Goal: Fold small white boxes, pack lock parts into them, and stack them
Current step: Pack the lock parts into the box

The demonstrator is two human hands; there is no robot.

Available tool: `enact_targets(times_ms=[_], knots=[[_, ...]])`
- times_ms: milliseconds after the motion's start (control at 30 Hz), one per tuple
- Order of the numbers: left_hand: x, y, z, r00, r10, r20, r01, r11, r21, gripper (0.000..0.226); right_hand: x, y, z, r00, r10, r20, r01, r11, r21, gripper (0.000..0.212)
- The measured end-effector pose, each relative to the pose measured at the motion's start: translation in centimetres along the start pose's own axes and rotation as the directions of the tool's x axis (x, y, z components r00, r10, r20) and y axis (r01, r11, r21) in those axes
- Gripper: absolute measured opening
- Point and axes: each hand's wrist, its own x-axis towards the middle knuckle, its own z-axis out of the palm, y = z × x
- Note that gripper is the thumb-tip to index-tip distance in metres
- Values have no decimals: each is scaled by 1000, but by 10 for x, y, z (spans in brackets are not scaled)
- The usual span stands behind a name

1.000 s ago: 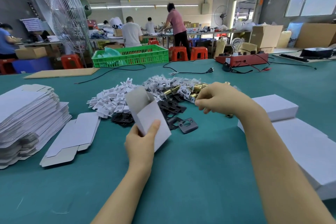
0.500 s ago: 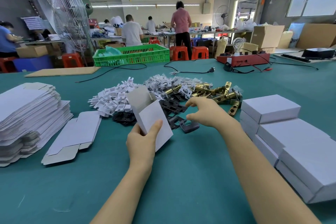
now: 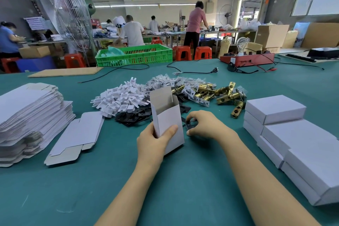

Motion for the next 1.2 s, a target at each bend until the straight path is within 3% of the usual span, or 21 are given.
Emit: enact_targets(times_ms=[100,167,200,267,333,367,433,533,767,867,967,1200], knots=[[0,0,-1,1000,-13,-11,13,1000,-17,15,-3,2,-2,995,24,-101,-8,988,155,35],[1,0,-2,1000,-26,-12,25,999,-33,15,-4,2,-7,978,148,-148,-63,882,467,30],[1,0,-2,999,-33,-10,32,999,-44,15,-5,1,-12,965,227,-129,-84,738,669,26],[1,0,-3,999,-46,-4,45,997,-63,15,-6,2,-23,947,321,13,-104,268,958,18],[1,0,-3,999,-49,2,49,996,-75,15,-8,5,-33,946,296,128,-81,-168,982,23],[1,-1,-3,999,-48,9,49,996,-77,16,-7,7,-36,949,276,152,-63,-307,949,31],[0,-1,-3,999,-44,24,46,996,-74,17,-7,10,-38,953,248,172,-50,-435,899,41],[0,-1,-2,999,-27,35,29,998,-60,19,-9,11,-40,951,236,199,-92,-401,912,45],[0,-2,-1,999,-18,48,20,999,-45,20,-12,5,-46,911,364,195,-171,-97,980,23],[0,-2,-1,998,-2,67,3,1000,-13,22,-13,-1,-49,890,442,114,-142,31,989,16],[-1,-2,-1,997,12,77,-12,1000,-1,22,-12,-3,-48,883,469,13,-94,150,984,23],[-1,-2,0,994,31,101,-33,999,15,21,-16,-1,-50,969,234,83,-95,40,995,11]])
